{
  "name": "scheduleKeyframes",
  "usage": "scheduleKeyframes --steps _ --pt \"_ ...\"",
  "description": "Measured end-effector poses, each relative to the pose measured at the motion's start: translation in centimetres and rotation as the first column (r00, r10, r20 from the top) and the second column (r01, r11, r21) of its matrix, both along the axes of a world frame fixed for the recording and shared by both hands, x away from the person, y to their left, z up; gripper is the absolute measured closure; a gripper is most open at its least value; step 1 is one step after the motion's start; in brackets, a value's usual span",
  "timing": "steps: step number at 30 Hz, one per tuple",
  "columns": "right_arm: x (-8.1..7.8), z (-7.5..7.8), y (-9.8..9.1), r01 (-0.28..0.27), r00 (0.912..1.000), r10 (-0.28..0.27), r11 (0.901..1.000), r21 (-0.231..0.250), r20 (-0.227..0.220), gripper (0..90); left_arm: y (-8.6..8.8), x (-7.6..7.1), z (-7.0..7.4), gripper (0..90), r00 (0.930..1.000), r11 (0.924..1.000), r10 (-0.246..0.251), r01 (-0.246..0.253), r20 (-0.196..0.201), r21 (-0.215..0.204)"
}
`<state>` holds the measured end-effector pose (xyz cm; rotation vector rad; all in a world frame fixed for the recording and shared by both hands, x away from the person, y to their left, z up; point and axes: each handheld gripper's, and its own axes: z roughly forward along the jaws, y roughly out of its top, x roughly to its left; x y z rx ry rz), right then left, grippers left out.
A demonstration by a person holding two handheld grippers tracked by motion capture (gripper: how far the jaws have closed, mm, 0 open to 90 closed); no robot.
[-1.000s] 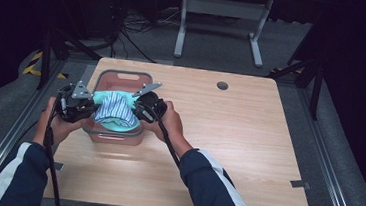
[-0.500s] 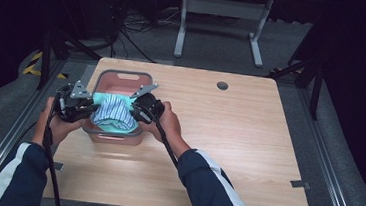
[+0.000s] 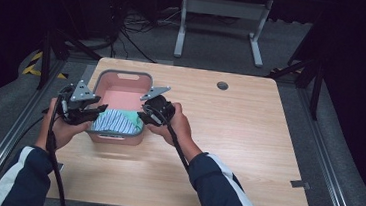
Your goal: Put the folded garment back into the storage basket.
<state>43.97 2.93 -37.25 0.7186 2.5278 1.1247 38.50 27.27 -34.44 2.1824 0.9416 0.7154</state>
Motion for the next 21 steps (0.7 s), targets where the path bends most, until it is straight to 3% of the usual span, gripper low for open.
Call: scheduleKeyframes --steps 9,16,19,21 --pt "-1.0 1.3 -3.8 0.014 0.9988 -0.013 0.9998 -0.012 0.048 55.8 -3.2 -1.6 0.4 45.9 0.9977 0.998 -0.06 0.06 0.031 -0.019" --pt "-1.9 1.6 -7.4 0.036 0.9959 -0.031 0.9979 -0.053 0.085 47.5 -5.7 -2.8 0.0 32.1 0.995 0.9942 -0.092 0.094 0.041 -0.052" --pt "-2.1 1.6 -8.4 0.048 0.9947 -0.042 0.997 -0.061 0.094 45.6 -6.3 -3.0 -0.2 28.7 0.994 0.9926 -0.103 0.105 0.037 -0.061" --pt "-2.6 1.5 -10.0 0.053 0.9936 -0.044 0.9951 -0.084 0.104 44.1 -7.3 -3.4 -0.5 27.3 0.993 0.9916 -0.112 0.114 0.035 -0.06"
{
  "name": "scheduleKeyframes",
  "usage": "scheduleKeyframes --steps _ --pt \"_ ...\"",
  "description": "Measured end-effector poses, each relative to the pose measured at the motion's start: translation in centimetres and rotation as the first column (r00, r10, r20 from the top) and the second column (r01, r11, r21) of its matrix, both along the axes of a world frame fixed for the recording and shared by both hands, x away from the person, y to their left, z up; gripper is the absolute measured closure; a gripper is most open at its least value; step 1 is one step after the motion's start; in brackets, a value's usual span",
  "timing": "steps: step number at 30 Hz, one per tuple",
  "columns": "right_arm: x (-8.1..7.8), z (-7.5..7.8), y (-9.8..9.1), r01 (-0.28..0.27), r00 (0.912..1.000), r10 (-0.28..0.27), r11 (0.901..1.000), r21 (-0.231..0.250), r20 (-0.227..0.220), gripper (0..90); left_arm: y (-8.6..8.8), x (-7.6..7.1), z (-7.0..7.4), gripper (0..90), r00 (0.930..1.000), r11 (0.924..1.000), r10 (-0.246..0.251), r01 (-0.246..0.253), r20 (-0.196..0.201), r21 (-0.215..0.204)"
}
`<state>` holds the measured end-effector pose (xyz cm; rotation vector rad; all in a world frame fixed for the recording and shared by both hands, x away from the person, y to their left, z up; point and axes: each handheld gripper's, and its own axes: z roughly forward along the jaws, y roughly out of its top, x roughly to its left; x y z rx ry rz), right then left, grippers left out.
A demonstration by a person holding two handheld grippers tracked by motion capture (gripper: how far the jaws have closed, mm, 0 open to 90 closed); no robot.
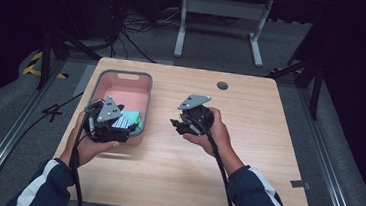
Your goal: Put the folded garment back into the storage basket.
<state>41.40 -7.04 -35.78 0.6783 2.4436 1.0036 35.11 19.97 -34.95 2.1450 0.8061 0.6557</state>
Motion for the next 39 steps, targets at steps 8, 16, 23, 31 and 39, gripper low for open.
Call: scheduleKeyframes --steps 8,16,23,31,39 --pt "-1.6 -0.6 -4.0 0.019 0.9995 -0.019 0.9993 -0.033 0.024 36.6 -2.6 -1.4 -1.0 22.4 0.9975 0.9974 -0.07 0.07 0.001 0.019" --pt "-2.9 -1.7 -6.9 0.062 0.9977 -0.059 0.995 -0.079 0.032 31.7 -5.4 -2.6 -3.2 21.4 0.9886 0.9856 -0.149 0.15 -0.021 0.077" --pt "-4.0 -3.4 -9.7 0.082 0.9965 -0.08 0.9921 -0.095 0.027 28.9 -6.7 -3.1 -5.2 18.3 0.9799 0.9744 -0.193 0.197 -0.052 0.108" --pt "-5.0 -5.4 -12.4 0.11 0.994 -0.108 0.9885 -0.105 0.015 28.5 -6.7 -3.1 -7.5 18.3 0.9695 0.9635 -0.228 0.238 -0.09 0.123" --pt "-6.7 -7.7 -14.9 0.133 0.9911 -0.131 0.9816 -0.137 0.02 27.3 -6.0 -3.0 -9.7 18.4 0.9588 0.9537 -0.249 0.267 -0.137 0.138"
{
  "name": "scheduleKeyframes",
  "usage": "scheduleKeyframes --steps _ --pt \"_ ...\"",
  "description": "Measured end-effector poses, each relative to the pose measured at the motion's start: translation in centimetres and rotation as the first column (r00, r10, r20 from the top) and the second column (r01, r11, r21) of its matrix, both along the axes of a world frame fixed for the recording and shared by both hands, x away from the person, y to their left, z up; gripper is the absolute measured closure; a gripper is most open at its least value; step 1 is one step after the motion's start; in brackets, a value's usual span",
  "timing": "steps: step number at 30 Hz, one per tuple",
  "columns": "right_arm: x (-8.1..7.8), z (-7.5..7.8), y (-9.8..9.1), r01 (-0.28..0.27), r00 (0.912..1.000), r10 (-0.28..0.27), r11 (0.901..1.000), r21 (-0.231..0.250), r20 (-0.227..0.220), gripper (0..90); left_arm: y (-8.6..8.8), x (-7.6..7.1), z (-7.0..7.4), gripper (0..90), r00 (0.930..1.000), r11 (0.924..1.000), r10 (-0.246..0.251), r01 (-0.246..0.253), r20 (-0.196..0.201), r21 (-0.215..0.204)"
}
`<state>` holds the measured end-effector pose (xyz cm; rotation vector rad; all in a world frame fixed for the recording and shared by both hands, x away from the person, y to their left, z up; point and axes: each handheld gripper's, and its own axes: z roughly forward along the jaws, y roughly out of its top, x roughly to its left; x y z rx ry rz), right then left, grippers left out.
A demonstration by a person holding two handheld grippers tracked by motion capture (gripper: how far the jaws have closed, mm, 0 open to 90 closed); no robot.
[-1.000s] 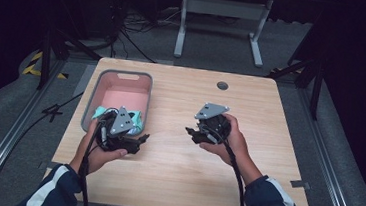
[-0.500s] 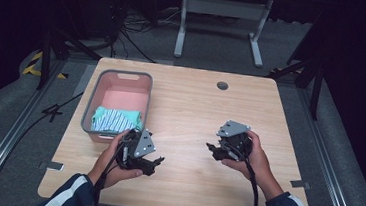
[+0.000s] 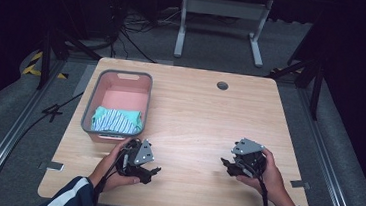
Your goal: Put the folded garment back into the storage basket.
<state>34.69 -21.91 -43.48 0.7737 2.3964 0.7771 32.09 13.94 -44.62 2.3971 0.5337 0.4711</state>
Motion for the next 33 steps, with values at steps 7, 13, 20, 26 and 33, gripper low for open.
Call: scheduleKeyframes --steps 7,13,20,26,33 --pt "-1.2 -1.8 -2.0 0.019 0.9994 -0.018 0.9991 0.037 -0.03 26.5 0.4 0.0 -1.6 18.3 0.9993 0.9999 -0.009 0.009 -0.037 0.01" --pt "-1.7 -2.9 -4.0 0.069 0.9957 -0.062 0.9914 0.111 -0.069 23.6 0.9 0.0 -2.7 16.1 0.9955 0.9998 0.003 -0.005 -0.095 -0.02" --pt "-1.3 -4.7 -6.2 0.113 0.9894 -0.091 0.972 0.206 -0.113 19.2 1.8 0.6 -3.7 14.9 0.9858 0.9892 0.017 -0.041 -0.167 -0.141" --pt "-1.0 -5.2 -6.7 0.139 0.9835 -0.103 0.9573 0.254 -0.148 15.7 1.7 0.7 -3.7 13.5 0.9854 0.9896 0.016 -0.04 -0.169 -0.138" --pt "-1.0 -5.2 -6.7 0.141 0.9829 -0.104 0.9569 0.254 -0.152 15.5 1.7 1.0 -3.7 8.2 0.9845 0.9912 0.023 -0.045 -0.174 -0.124"
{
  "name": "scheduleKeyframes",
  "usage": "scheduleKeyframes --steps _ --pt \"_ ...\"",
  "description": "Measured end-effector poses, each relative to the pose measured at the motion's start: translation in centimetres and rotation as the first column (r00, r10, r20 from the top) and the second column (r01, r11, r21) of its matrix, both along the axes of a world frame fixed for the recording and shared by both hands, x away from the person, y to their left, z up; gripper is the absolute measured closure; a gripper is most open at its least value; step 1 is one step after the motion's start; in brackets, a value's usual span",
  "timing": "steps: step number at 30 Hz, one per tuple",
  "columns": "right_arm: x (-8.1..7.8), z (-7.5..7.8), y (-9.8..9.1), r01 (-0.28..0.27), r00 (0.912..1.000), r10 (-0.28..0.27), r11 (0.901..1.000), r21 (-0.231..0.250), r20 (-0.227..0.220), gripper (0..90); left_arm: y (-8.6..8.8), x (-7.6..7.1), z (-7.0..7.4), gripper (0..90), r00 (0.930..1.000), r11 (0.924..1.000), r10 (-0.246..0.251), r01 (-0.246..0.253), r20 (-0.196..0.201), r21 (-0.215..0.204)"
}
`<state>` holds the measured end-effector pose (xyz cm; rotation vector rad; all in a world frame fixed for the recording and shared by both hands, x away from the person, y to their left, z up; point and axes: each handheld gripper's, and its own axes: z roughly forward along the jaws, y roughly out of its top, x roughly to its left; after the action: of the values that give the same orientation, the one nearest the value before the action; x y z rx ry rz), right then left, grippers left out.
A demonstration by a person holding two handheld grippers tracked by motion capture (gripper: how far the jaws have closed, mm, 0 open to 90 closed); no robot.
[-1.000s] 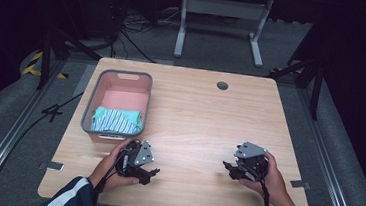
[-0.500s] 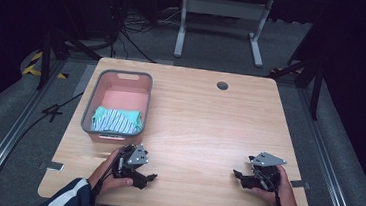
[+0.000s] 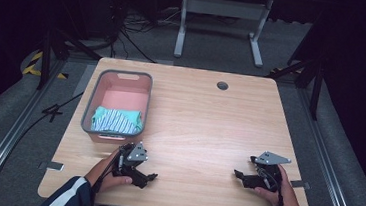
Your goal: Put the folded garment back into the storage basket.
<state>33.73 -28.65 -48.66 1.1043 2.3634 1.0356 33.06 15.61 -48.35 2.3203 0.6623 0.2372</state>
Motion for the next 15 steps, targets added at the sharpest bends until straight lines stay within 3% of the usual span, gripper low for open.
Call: scheduleKeyframes --steps 15 --pt "0.09 -0.03 -0.01 0.008 1.0 -0.008 1.0 -0.003 -0.002 13.1 -0.07 0.05 -0.03 7.4 1.0 1.0 0.0 0.0 -0.002 -0.004"
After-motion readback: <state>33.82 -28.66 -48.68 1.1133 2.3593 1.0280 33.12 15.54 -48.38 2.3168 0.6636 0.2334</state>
